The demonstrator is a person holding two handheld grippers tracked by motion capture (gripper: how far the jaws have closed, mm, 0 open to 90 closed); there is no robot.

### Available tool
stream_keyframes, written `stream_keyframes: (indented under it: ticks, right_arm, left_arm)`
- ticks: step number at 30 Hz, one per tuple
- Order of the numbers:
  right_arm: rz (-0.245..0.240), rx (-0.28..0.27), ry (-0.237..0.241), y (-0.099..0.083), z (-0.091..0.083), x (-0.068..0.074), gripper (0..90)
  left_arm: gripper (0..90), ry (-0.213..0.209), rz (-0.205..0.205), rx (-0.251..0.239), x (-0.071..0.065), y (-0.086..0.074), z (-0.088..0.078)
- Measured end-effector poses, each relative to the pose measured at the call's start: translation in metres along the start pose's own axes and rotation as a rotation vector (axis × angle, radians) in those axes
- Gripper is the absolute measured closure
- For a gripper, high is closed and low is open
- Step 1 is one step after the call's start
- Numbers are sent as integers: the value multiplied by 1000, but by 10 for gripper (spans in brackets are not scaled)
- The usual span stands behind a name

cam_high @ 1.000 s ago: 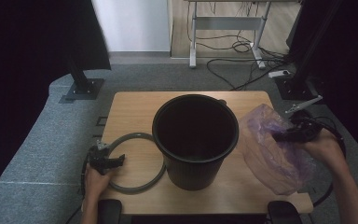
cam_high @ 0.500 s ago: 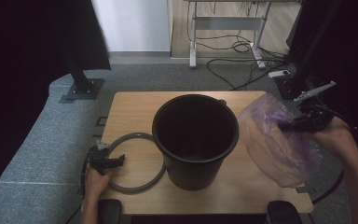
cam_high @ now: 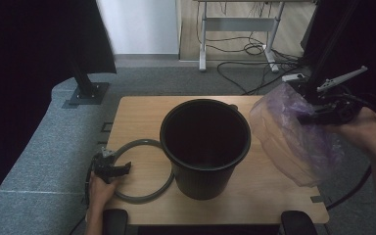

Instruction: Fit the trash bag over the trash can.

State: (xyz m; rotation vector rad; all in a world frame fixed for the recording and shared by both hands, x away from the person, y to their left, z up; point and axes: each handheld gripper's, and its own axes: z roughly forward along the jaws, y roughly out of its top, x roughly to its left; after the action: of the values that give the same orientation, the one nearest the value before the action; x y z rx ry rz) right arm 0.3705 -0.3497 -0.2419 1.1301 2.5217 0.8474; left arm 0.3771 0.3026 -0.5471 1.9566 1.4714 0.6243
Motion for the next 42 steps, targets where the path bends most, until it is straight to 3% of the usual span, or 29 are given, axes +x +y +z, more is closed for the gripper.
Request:
stream_keyframes:
  ticks: [9, 16, 42]
  right_arm:
    - [-18, -24, -2, 16, -19, 6, 798]
    - [-59, -35, 10, 34, -25, 19, 798]
    - [-232, 33, 74, 109, -6, 81, 798]
  left_arm:
    - [88, 0, 0, 0, 0, 0, 0]
    - [88, 0, 0, 0, 0, 0, 0]
    - [88, 0, -1, 1, 0, 0, 0]
